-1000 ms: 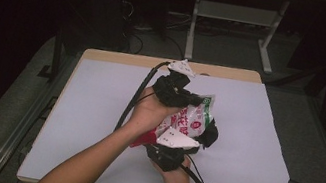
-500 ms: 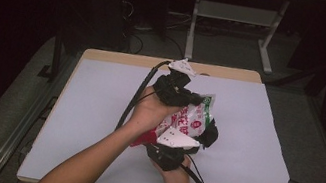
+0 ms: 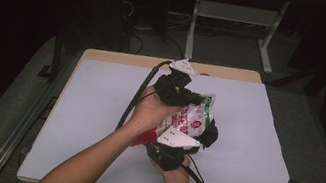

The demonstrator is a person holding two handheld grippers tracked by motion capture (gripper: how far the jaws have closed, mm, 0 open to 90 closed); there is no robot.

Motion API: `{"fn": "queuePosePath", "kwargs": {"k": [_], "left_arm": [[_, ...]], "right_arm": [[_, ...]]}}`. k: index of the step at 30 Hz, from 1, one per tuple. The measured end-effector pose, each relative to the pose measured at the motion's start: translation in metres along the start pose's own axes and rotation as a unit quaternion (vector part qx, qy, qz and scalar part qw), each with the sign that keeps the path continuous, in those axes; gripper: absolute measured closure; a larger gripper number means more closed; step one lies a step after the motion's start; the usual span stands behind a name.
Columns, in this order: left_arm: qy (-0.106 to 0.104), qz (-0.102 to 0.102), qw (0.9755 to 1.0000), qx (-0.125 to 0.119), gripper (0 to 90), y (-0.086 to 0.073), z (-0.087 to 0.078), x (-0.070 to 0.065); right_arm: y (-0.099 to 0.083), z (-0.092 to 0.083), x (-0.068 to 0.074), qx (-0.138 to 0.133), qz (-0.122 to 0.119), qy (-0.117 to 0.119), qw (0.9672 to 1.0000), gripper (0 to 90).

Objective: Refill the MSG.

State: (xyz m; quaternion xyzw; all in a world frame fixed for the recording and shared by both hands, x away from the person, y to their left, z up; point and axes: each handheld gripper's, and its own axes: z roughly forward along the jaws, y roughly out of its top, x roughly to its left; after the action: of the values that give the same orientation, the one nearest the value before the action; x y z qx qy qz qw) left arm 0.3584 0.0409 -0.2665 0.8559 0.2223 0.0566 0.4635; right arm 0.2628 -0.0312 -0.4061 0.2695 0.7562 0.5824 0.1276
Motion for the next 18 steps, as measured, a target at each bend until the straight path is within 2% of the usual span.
{"fn": "queuePosePath", "kwargs": {"k": [11,18], "left_arm": [[-0.001,-0.003,1.0000,-0.001,90.0,0.0005,0.0014,-0.0017],[-0.001,0.005,1.0000,0.008,90.0,-0.0010,0.0047,-0.0025]], "right_arm": [[0.0000,-0.0003,0.0001,-0.002,-0.002,0.000,1.0000,90.0],[-0.0015,0.0007,-0.0001,-0.001,-0.004,0.002,1.0000,90.0]]}}
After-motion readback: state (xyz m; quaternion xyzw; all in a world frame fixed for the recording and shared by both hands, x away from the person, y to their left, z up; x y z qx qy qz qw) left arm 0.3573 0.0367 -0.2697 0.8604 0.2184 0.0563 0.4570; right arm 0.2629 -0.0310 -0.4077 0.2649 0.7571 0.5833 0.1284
